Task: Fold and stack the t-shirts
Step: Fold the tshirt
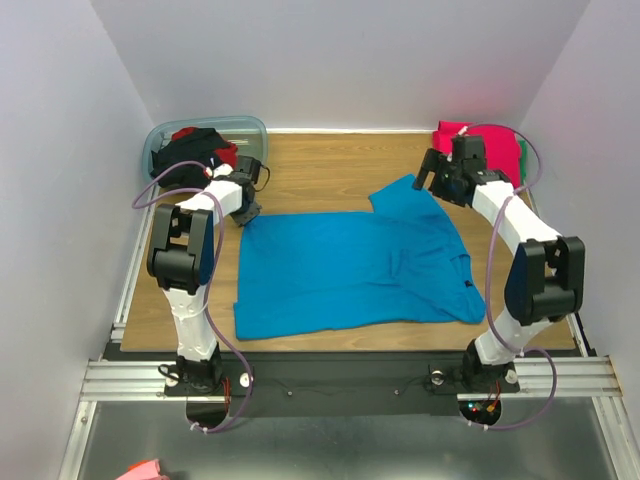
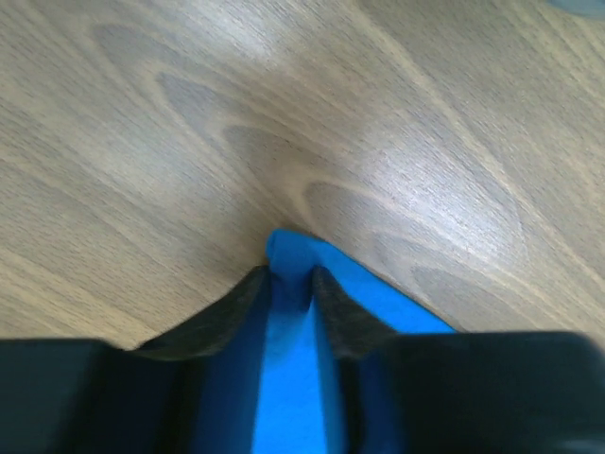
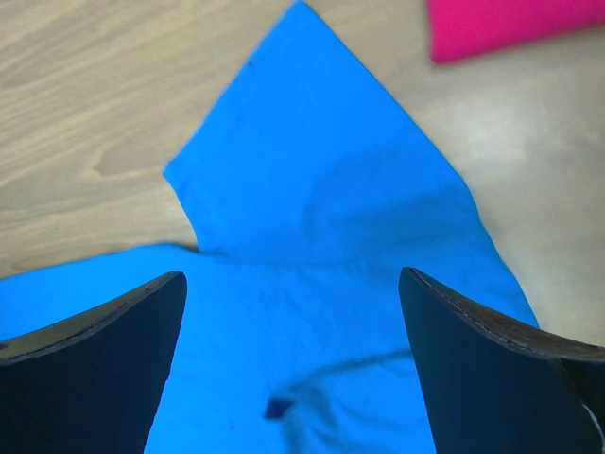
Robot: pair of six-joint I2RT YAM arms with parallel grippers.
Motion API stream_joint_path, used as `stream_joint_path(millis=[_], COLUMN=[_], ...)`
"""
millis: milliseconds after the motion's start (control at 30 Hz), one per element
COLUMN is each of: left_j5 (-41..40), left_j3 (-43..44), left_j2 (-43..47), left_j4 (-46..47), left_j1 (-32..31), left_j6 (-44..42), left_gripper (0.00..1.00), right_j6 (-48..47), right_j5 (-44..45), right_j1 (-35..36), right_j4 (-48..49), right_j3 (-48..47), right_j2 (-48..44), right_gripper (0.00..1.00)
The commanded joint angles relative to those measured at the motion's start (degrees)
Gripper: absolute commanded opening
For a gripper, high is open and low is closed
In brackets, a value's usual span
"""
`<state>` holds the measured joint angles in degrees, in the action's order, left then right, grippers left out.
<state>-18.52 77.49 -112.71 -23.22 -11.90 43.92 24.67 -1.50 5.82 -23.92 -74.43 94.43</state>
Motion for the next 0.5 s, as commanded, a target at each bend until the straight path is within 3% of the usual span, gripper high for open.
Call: stream_joint_path(millis=[0, 167, 467], left_j5=[0.5, 1.12, 1.56], left_j3=[-1.11, -2.43, -4.72], left_j2=[-1.03, -0.41, 1.96], left_j4=[0.37, 0.55, 1.6], left_j1=[0.21, 0.21, 0.21], left_j6=[-0.24, -1.29, -2.88], left_gripper=[0.23, 0.01, 0.0], right_j6=[-4.27, -8.83, -15.87], right_j5=[3.33, 10.61, 18.9], right_j1=[3.04, 5.33, 5.6], right_j4=[3.0, 2.83, 2.04], right_j3=[-7.38, -20.2, -38.31], right_j2=[5.91, 17.52, 36.59], right_gripper=[1.0, 1.0, 0.95])
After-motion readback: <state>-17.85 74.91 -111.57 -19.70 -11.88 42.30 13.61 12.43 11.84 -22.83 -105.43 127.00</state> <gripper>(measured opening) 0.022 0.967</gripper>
